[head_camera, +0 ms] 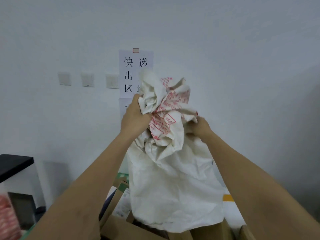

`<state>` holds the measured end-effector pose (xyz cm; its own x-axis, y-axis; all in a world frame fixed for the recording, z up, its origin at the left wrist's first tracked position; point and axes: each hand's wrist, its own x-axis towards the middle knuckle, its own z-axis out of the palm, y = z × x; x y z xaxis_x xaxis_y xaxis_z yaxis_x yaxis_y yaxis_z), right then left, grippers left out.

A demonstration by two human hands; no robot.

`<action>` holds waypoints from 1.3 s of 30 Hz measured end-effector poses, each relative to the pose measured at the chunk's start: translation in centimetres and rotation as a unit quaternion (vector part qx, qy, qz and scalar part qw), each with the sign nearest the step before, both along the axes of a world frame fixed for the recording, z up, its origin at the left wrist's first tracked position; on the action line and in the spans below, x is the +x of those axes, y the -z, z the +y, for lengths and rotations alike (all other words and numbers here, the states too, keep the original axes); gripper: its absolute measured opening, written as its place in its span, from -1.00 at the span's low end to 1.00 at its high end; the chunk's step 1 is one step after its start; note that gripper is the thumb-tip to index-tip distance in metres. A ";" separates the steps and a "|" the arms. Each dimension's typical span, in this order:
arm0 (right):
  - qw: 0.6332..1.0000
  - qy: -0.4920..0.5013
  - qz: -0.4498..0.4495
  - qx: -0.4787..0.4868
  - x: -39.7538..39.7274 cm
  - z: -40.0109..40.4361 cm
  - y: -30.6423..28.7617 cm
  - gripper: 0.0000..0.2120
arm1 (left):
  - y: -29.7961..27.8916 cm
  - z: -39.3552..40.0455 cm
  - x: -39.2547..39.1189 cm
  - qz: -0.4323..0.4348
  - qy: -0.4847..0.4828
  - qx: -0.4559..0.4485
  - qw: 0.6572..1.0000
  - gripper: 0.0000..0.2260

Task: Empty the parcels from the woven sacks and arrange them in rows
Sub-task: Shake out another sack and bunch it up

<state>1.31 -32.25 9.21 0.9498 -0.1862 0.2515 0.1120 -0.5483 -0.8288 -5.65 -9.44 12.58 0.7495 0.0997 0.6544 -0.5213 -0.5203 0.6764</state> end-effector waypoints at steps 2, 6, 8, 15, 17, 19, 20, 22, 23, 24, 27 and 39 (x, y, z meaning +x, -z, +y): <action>0.977 -0.061 -0.093 0.183 -0.4 1.0 -3.3 -0.80 | -1.7 0.4 0.3 -0.046 -0.009 -0.030 0.998 -0.77; 0.958 -0.113 -0.137 0.227 -0.4 1.6 -5.1 -0.66 | -3.0 0.9 1.4 -0.084 -0.016 -0.037 0.996 -0.75; 0.980 -0.096 -0.103 0.140 -0.3 1.5 -5.1 -0.64 | -2.2 1.0 2.1 -0.058 -0.016 -0.005 0.998 -0.74; 0.968 -0.079 -0.189 0.142 -1.7 2.4 -8.0 -0.71 | -3.3 0.8 2.8 -0.133 -0.044 -0.049 0.989 -0.58; 0.988 -0.058 -0.103 0.098 -1.3 1.7 -5.4 -0.62 | -2.0 0.9 3.7 -0.077 -0.052 -0.001 0.996 -0.64; 0.987 -0.041 -0.103 0.118 -1.7 1.1 -3.6 -0.60 | -0.4 0.9 4.3 -0.057 -0.043 0.010 0.997 -0.69; 0.982 -0.038 -0.130 0.134 -2.1 1.1 -3.3 -0.61 | 0.0 0.9 4.4 -0.058 -0.036 0.002 0.998 -0.71; 0.971 -0.038 -0.180 0.152 -2.9 1.3 -3.0 -0.58 | 0.1 0.9 4.1 -0.078 -0.020 -0.019 0.997 -0.70; 0.966 -0.037 -0.198 0.160 -3.4 1.5 -3.1 -0.55 | -0.2 0.8 3.8 -0.090 -0.012 -0.037 0.995 -0.67; 0.963 -0.036 -0.210 0.167 -3.8 1.5 -2.9 -0.53 | -0.4 0.8 3.4 -0.101 -0.010 -0.055 0.993 -0.64; 0.977 -0.031 -0.173 0.119 -3.9 0.7 -2.2 -0.58 | -1.4 0.5 2.8 -0.099 -0.038 -0.054 0.993 -0.51; 0.987 -0.034 -0.158 0.025 -6.1 -0.1 -3.7 -0.53 | -3.8 -0.6 0.3 -0.034 -0.080 -0.020 0.996 -0.49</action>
<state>-4.74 -32.36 12.90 0.8361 -0.1438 0.5295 0.4047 -0.4900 -0.7721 -5.38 -10.05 16.37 0.6755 0.2414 0.6968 -0.4792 -0.5745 0.6636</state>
